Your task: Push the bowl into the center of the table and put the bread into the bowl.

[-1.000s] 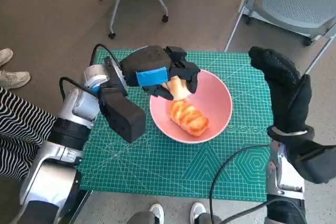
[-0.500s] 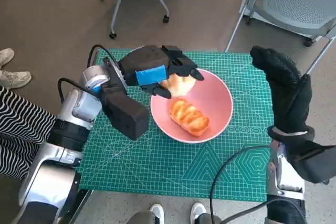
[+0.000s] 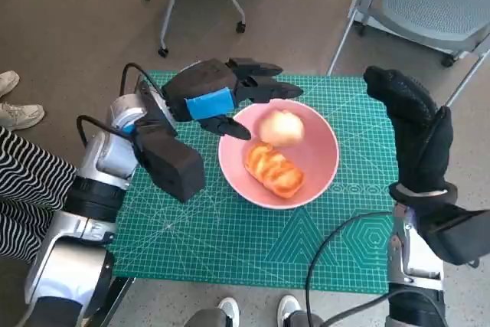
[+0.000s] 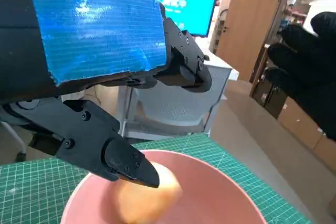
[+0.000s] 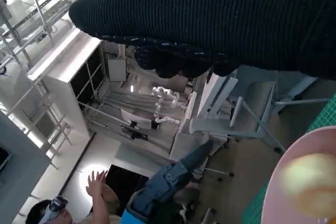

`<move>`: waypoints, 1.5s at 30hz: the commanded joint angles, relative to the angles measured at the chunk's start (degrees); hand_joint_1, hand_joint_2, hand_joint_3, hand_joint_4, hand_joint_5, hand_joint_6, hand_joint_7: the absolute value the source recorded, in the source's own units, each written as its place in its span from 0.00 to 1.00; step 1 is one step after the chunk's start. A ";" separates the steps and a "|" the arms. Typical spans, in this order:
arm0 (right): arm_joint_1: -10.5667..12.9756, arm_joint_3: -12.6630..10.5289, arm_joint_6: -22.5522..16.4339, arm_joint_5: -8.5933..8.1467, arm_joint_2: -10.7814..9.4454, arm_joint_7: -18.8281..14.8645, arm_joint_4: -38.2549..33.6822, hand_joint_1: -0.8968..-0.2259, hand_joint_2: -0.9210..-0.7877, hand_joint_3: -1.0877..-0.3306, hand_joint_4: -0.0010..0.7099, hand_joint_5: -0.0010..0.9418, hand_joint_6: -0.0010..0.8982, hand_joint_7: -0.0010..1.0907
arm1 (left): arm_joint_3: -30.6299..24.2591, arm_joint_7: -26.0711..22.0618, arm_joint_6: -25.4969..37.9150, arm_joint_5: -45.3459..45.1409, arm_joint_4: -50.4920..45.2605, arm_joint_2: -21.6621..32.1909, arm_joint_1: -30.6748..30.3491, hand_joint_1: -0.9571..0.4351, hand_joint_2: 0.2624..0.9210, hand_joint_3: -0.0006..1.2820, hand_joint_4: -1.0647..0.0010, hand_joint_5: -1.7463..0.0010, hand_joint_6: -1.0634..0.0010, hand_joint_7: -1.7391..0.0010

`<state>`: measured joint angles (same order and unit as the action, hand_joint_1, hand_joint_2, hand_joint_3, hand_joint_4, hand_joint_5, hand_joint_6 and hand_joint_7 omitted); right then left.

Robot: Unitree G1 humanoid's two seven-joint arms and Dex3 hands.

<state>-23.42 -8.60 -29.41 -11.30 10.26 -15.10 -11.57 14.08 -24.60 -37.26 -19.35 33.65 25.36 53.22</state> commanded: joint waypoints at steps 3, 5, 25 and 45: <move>0.09 0.29 0.45 -0.32 -0.13 -0.62 -1.56 0.31 0.00 0.49 0.33 0.00 0.15 0.45 | -1.80 -2.42 0.16 4.26 -1.18 0.97 -1.25 0.45 0.92 0.00 0.68 1.00 0.58 0.99; 0.00 0.30 0.45 -0.40 -0.09 -0.71 -1.63 0.31 0.00 0.49 0.33 0.00 0.15 0.45 | -2.24 -3.12 0.40 5.34 -1.31 1.03 -1.34 0.45 0.92 0.00 0.69 1.00 0.58 0.99; -4.47 0.21 5.33 -0.64 0.50 0.08 2.72 0.31 0.00 0.49 0.33 0.00 0.15 0.45 | -17.99 -3.98 8.08 39.89 -5.83 -14.53 -8.52 0.27 1.00 0.25 0.87 1.00 0.80 1.00; -9.35 0.62 7.30 0.02 -0.32 0.68 2.43 0.32 0.00 0.53 0.34 0.00 0.16 0.46 | -22.17 -5.66 11.11 46.12 -11.67 -21.82 -16.20 0.23 1.00 0.23 0.87 0.99 0.82 0.98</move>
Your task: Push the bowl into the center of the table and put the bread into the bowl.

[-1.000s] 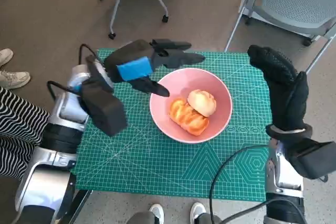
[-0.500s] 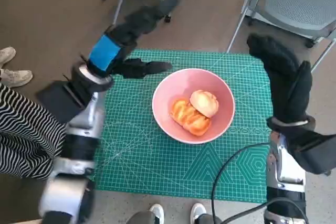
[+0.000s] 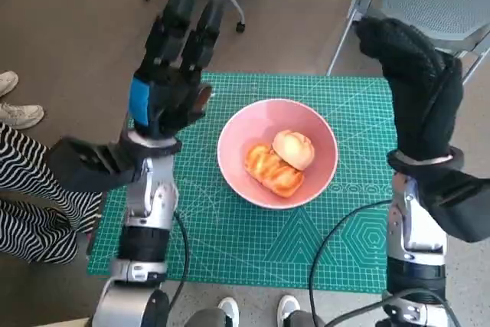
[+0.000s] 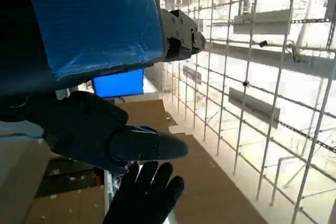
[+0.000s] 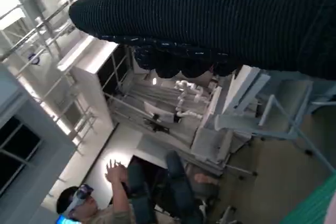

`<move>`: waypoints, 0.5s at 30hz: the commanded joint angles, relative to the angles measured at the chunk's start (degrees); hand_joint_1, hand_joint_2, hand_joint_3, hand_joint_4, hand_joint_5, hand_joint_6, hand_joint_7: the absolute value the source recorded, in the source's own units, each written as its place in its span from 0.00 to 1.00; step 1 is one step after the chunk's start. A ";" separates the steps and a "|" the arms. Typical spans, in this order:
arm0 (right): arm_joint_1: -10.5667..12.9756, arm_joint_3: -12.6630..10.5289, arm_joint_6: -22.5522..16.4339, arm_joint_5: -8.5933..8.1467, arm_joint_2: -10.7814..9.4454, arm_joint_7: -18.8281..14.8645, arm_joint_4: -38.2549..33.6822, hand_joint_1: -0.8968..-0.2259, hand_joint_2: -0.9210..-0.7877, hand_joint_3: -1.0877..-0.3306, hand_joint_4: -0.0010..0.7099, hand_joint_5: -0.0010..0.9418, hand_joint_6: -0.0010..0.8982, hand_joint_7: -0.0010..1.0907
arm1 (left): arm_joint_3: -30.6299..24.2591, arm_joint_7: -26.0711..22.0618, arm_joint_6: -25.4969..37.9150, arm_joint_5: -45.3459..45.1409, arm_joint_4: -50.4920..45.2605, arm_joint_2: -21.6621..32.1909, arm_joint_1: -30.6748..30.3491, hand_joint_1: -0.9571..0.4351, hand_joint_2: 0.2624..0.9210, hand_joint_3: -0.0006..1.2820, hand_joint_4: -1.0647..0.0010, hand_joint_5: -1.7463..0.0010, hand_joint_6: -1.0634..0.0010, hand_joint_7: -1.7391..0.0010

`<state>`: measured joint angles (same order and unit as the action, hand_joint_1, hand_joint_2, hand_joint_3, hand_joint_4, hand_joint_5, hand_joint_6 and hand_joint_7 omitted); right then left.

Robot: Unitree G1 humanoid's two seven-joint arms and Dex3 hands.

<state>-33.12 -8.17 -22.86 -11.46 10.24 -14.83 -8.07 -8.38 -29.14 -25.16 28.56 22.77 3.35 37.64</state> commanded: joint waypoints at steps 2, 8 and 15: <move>0.44 0.17 0.64 0.32 -0.21 0.41 -1.17 0.31 0.00 0.53 0.34 0.00 0.15 0.46 | 0.46 -2.03 -1.15 -2.02 -0.90 0.24 -0.85 0.22 1.00 0.23 0.87 0.99 0.83 0.99; 0.70 -0.02 0.26 0.46 0.11 0.16 -1.56 0.32 0.00 0.52 0.34 0.00 0.15 0.47 | 0.93 -3.39 -1.18 -2.55 -1.79 -0.03 -1.27 0.22 1.00 0.24 0.88 1.00 0.85 0.99; 0.93 -0.17 -0.76 0.41 0.64 -0.54 -2.40 0.32 0.00 0.52 0.34 0.00 0.15 0.47 | 1.50 -3.67 -1.02 -3.53 -3.08 -0.15 -1.67 0.22 1.00 0.24 0.89 1.00 0.86 1.00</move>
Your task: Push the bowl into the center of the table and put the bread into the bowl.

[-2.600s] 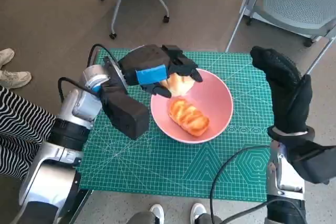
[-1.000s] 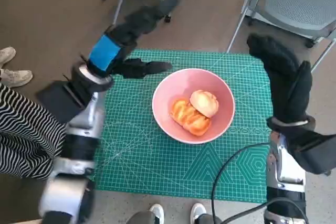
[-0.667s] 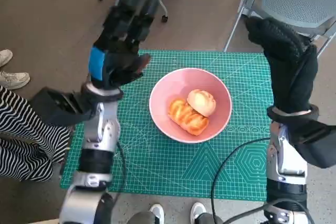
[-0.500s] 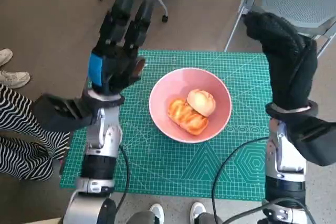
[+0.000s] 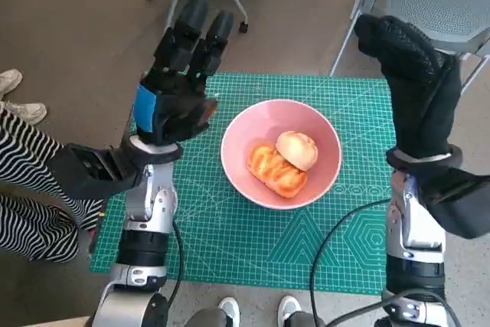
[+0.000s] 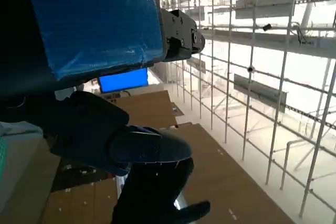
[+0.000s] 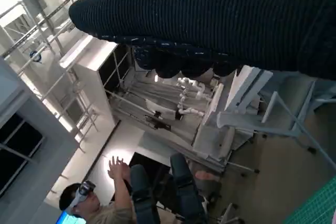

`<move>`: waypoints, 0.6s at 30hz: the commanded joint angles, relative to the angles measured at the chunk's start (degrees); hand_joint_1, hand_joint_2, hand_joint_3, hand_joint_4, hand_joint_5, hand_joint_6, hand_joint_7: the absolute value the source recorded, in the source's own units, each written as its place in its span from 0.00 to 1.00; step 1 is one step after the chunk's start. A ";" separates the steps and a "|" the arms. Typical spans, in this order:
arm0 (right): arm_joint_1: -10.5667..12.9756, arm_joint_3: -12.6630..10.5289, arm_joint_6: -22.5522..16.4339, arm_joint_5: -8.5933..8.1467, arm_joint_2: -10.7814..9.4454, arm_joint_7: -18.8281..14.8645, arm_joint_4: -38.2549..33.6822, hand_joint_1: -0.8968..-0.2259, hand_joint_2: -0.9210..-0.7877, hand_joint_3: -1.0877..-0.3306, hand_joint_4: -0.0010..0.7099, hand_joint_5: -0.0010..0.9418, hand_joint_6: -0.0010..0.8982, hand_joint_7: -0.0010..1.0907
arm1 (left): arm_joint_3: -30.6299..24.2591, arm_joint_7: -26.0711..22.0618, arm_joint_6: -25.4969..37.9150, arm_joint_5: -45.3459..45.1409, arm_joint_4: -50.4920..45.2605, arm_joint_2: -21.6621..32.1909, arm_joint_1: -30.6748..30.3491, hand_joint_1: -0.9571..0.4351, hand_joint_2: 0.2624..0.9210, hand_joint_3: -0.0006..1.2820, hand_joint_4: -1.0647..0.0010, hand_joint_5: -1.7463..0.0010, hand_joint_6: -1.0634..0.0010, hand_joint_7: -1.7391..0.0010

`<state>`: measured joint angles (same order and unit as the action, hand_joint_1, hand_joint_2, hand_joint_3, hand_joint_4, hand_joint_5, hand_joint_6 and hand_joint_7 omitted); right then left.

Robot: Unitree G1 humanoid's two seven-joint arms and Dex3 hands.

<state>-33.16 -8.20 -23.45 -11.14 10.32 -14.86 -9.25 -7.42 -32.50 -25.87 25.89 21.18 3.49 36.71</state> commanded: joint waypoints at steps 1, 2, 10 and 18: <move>0.97 -0.16 -0.23 0.05 0.62 -0.56 -1.28 0.32 0.00 0.52 0.34 0.00 0.15 0.47 | 0.54 -0.29 -0.27 -0.98 -1.55 -0.36 -0.76 0.22 1.00 0.25 0.89 1.00 0.87 1.00; 0.98 -0.19 -0.27 0.03 0.70 -0.60 -1.36 0.32 0.00 0.52 0.34 0.00 0.14 0.47 | 0.58 -0.36 -0.35 -1.18 -1.53 -0.37 -0.76 0.22 1.00 0.25 0.89 1.00 0.87 1.00; 0.97 -0.38 -0.49 0.13 1.21 -0.51 -2.14 0.31 0.00 0.52 0.33 0.00 0.14 0.47 | 0.53 -0.99 -1.63 -2.08 -0.27 -0.58 -0.40 0.23 1.00 0.26 0.89 1.00 0.87 1.00; 1.22 -0.52 -0.04 0.16 1.23 -0.18 -1.87 0.31 0.00 0.52 0.33 0.00 0.14 0.47 | 0.70 -1.35 -1.50 -1.70 -0.03 -1.29 -0.16 0.25 1.00 0.27 0.90 1.00 0.86 0.99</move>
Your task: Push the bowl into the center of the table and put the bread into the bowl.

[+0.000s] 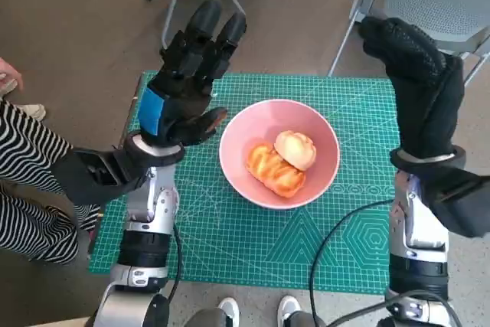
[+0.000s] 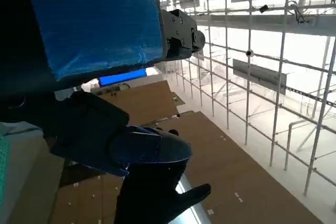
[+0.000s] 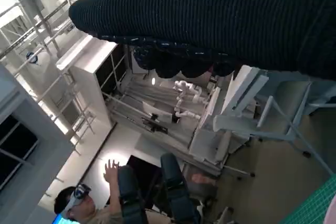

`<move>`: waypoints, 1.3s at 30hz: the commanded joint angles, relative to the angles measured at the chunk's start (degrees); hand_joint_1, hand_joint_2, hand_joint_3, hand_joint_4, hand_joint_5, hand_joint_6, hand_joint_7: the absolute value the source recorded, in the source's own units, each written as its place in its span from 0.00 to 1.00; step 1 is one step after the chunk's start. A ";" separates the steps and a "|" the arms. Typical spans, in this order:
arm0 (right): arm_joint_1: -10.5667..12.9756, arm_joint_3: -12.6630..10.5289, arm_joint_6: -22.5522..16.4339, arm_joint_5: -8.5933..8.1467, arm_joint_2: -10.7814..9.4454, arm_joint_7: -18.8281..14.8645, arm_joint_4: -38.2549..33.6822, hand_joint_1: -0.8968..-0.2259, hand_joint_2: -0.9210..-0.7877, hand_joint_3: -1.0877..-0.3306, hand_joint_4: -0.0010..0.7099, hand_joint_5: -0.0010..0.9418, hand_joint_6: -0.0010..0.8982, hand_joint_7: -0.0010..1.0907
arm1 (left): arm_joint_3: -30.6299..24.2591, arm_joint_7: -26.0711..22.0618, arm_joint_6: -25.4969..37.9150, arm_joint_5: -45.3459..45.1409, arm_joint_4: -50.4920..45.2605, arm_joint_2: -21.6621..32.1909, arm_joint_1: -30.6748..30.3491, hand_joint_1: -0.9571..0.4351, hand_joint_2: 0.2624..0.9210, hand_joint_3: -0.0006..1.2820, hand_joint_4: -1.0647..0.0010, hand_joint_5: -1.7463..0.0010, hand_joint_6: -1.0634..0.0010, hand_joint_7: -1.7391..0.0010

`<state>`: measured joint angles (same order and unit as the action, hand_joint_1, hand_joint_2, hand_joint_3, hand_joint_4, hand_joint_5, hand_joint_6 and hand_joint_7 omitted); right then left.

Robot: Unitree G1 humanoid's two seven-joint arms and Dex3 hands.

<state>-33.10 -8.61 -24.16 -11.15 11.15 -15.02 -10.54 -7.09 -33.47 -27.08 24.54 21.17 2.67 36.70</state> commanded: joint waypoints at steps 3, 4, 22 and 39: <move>1.43 -0.16 0.73 0.19 0.37 0.10 -0.25 0.30 0.00 0.52 0.33 0.00 0.14 0.48 | 0.35 -0.41 0.05 -0.20 -0.17 -0.77 -0.11 0.27 1.00 0.27 0.90 1.00 0.86 0.99; 1.51 -0.17 0.74 0.18 0.35 0.13 -0.14 0.31 0.00 0.53 0.33 0.00 0.14 0.48 | 0.34 -0.39 0.20 -0.14 -0.23 -0.86 -0.10 0.27 1.00 0.26 0.91 1.00 0.86 0.99; 3.17 -0.57 -0.10 0.31 0.17 0.70 1.06 0.33 0.00 0.53 0.33 0.00 0.14 0.48 | 0.64 1.47 2.81 -0.07 -2.58 -1.62 -0.64 0.29 1.00 0.23 0.91 1.00 0.85 0.98; 4.36 -0.67 -0.43 0.70 0.06 1.68 2.12 0.34 0.00 0.54 0.34 0.00 0.14 0.47 | 1.05 2.62 2.95 -0.90 -3.09 -2.40 -0.80 0.30 1.00 0.19 0.90 1.00 1.00 0.77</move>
<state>-30.40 -9.05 -24.80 -11.00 11.14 -13.88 -8.60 -6.31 -31.08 -23.93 24.53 19.01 0.40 36.44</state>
